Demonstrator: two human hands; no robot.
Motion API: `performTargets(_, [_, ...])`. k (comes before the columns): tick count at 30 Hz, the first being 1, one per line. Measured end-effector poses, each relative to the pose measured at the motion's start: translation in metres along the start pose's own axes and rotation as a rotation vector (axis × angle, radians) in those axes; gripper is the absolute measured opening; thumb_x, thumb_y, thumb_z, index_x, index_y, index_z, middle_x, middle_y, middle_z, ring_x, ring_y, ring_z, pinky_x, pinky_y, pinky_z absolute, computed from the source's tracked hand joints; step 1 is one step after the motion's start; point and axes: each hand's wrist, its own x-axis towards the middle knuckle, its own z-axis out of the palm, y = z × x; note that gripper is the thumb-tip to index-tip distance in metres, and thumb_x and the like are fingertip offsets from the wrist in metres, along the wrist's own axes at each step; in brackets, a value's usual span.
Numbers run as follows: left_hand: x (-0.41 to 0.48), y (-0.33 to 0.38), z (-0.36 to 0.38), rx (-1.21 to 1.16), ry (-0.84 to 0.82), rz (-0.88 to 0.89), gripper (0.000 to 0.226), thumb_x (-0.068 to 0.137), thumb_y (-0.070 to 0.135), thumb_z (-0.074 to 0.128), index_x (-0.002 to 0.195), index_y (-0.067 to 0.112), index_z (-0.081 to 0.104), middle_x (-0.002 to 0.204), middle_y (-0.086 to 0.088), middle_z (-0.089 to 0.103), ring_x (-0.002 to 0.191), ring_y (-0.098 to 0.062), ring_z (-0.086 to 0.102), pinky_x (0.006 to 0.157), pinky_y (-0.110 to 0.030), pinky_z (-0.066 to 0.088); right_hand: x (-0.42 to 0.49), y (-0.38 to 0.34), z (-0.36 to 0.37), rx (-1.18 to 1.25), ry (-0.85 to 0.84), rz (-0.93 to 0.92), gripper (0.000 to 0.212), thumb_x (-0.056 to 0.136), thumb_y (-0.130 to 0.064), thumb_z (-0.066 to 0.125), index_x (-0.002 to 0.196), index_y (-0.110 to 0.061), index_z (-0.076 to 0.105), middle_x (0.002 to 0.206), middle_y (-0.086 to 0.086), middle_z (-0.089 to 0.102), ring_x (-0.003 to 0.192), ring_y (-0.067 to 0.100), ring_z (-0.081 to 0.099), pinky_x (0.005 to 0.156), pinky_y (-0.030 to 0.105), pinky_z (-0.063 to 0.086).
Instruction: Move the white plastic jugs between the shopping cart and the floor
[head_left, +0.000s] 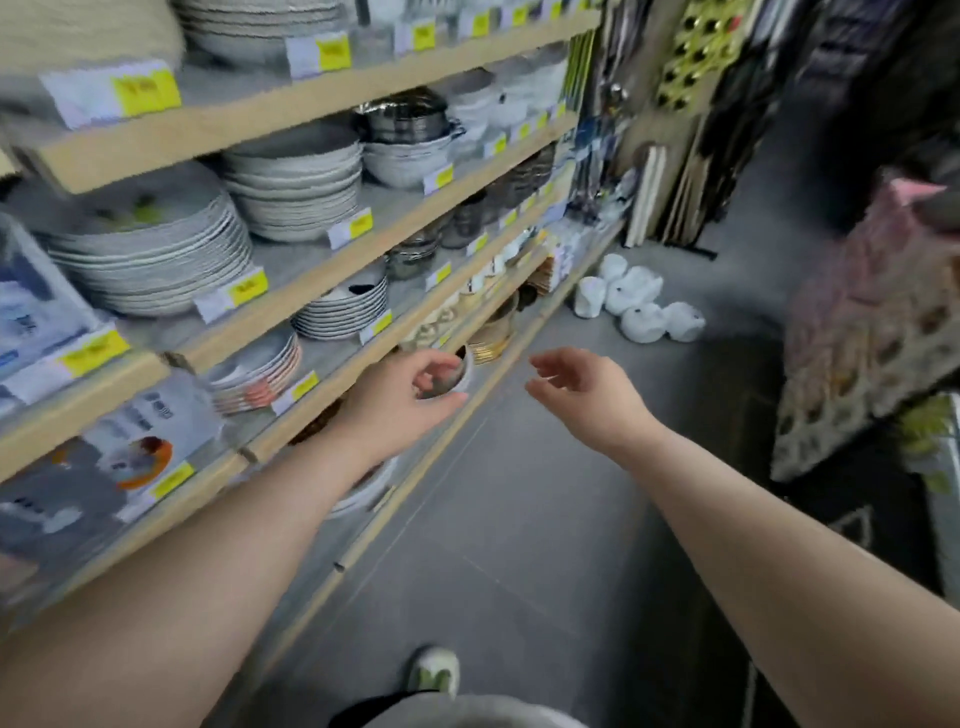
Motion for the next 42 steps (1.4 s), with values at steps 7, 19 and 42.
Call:
performTargets(7, [0.174, 0.033, 0.055, -0.028, -0.207, 0.113, 0.034, 0.081, 0.024, 0.075, 0.113, 0.025, 0.064, 0.103, 0.009, 0.065, 0.093, -0.019, 0.061, 0.088, -0.038, 0.052, 0.103, 0.058, -0.064, -0.001, 0.194, 0.188, 0.03, 0.087, -0.022, 0.065, 0.117, -0.018, 0.066, 0.108, -0.002, 0.068, 0.095, 0.011, 0.064, 0.087, 0.022, 0.047])
performTargets(19, [0.429, 0.098, 0.216, 0.03, -0.331, 0.203, 0.034, 0.083, 0.03, 0.073, 0.115, 0.031, 0.06, 0.106, 0.012, 0.061, 0.086, -0.009, 0.056, 0.075, -0.017, 0.044, 0.296, 0.214, -0.203, -0.015, 0.297, 0.288, 0.029, 0.088, -0.022, 0.063, 0.115, -0.016, 0.066, 0.103, -0.004, 0.065, 0.092, 0.013, 0.063, 0.088, 0.024, 0.048])
performTargets(42, [0.921, 0.157, 0.385, 0.042, -0.43, 0.123, 0.033, 0.084, 0.029, 0.071, 0.116, 0.032, 0.061, 0.107, 0.012, 0.062, 0.093, -0.011, 0.06, 0.084, -0.027, 0.048, 0.751, 0.388, -0.386, 0.053, 0.226, 0.425, 0.027, 0.087, -0.023, 0.061, 0.114, -0.019, 0.064, 0.102, -0.009, 0.064, 0.095, 0.014, 0.065, 0.09, 0.035, 0.051])
